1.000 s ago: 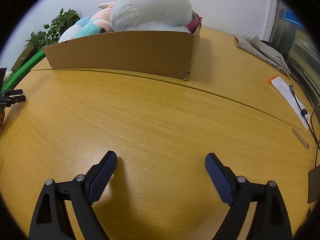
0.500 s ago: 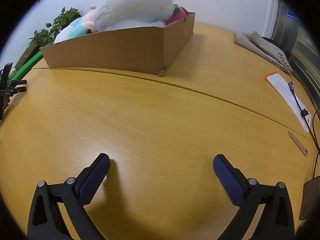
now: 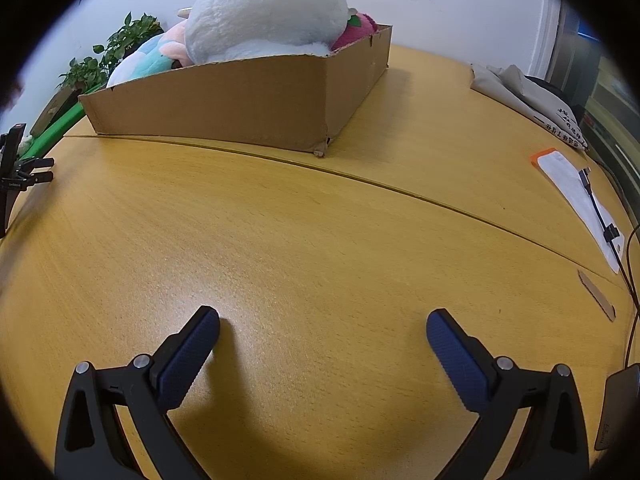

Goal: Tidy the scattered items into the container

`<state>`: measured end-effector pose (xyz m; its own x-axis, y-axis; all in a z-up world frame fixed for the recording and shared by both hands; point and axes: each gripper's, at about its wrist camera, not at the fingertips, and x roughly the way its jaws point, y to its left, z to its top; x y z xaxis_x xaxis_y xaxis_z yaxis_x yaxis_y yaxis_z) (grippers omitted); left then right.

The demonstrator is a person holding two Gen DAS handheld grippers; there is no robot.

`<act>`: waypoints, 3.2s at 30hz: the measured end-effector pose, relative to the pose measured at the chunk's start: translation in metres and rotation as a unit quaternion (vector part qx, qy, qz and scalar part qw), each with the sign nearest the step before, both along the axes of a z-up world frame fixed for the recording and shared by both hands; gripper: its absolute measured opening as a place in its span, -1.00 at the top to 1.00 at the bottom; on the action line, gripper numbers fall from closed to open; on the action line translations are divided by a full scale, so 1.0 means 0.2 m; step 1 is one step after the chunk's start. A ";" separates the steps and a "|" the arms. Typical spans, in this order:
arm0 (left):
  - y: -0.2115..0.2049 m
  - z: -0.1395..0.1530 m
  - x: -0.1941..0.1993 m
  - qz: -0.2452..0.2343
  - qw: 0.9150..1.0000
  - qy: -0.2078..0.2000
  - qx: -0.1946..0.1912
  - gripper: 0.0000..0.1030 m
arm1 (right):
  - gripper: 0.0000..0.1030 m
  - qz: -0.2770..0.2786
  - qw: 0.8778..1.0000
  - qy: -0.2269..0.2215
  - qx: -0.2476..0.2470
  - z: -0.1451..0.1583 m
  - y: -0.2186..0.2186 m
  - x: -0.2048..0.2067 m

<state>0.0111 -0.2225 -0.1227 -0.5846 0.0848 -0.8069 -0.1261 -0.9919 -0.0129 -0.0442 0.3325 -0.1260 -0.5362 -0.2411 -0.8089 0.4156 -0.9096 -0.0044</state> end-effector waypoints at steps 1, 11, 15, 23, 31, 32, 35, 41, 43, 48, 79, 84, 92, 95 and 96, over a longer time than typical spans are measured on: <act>0.00 0.00 0.00 0.000 1.000 0.000 0.000 -1.00 | -1.00 0.000 1.000 0.000 0.000 0.00 0.00 0.00; 0.01 0.00 0.01 0.001 1.000 0.000 0.000 -1.00 | -1.00 0.009 1.000 0.001 0.000 0.00 0.02 0.02; 0.01 0.00 0.01 0.002 1.000 0.000 0.000 -1.00 | -1.00 0.011 1.000 0.002 0.001 -0.01 0.01 0.02; 0.01 -0.01 0.01 0.003 1.000 0.000 0.000 -1.00 | -1.00 0.015 1.000 0.002 0.001 -0.01 -0.01 0.00; 0.01 -0.01 0.01 0.003 1.000 0.000 0.000 -1.00 | -1.00 0.015 1.000 0.002 0.001 -0.01 -0.01 0.00; 0.01 -0.01 0.01 0.004 1.000 0.000 0.000 -1.00 | -1.00 0.015 1.000 0.002 0.001 -0.01 -0.01 0.00; 0.01 -0.01 0.01 0.004 1.000 0.000 0.000 -1.00 | -1.00 0.015 1.000 0.002 0.001 -0.01 -0.02 0.00; -0.02 -0.01 -0.01 0.004 1.000 0.000 0.000 -1.00 | -1.00 0.014 1.000 0.002 0.000 -0.01 -0.02 0.00; -0.02 -0.01 -0.01 0.005 1.000 0.001 0.000 -1.00 | -1.00 0.014 1.000 0.002 0.000 -0.01 -0.02 0.00; -0.02 -0.01 -0.01 0.005 1.000 0.000 0.000 -1.00 | -1.00 0.014 1.000 0.001 0.000 -0.01 -0.02 0.00; -0.02 -0.02 -0.01 0.008 1.000 0.000 0.000 -1.00 | -1.00 0.013 1.000 0.001 0.001 -0.01 -0.03 0.00; -0.02 -0.02 -0.01 0.008 1.000 0.000 0.000 -1.00 | -1.00 0.012 1.000 0.001 0.000 -0.01 -0.03 0.00; -0.02 -0.02 -0.01 0.009 1.000 0.000 0.000 -1.00 | -1.00 0.012 1.000 0.001 0.000 -0.01 -0.03 0.00; -0.02 -0.02 -0.01 0.009 1.000 0.000 0.000 -1.00 | -1.00 0.012 1.000 0.001 0.000 -0.01 -0.03 -0.01; -0.02 -0.02 -0.02 0.009 1.000 0.000 0.000 -1.00 | -1.00 0.012 1.000 0.001 0.000 -0.01 -0.03 -0.01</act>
<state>0.0081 -0.2256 -0.1258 -0.5866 0.0742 -0.8065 -0.1076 -0.9941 -0.0132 -0.0452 0.3267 -0.1288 -0.5321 -0.2531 -0.8079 0.4370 -0.8994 -0.0060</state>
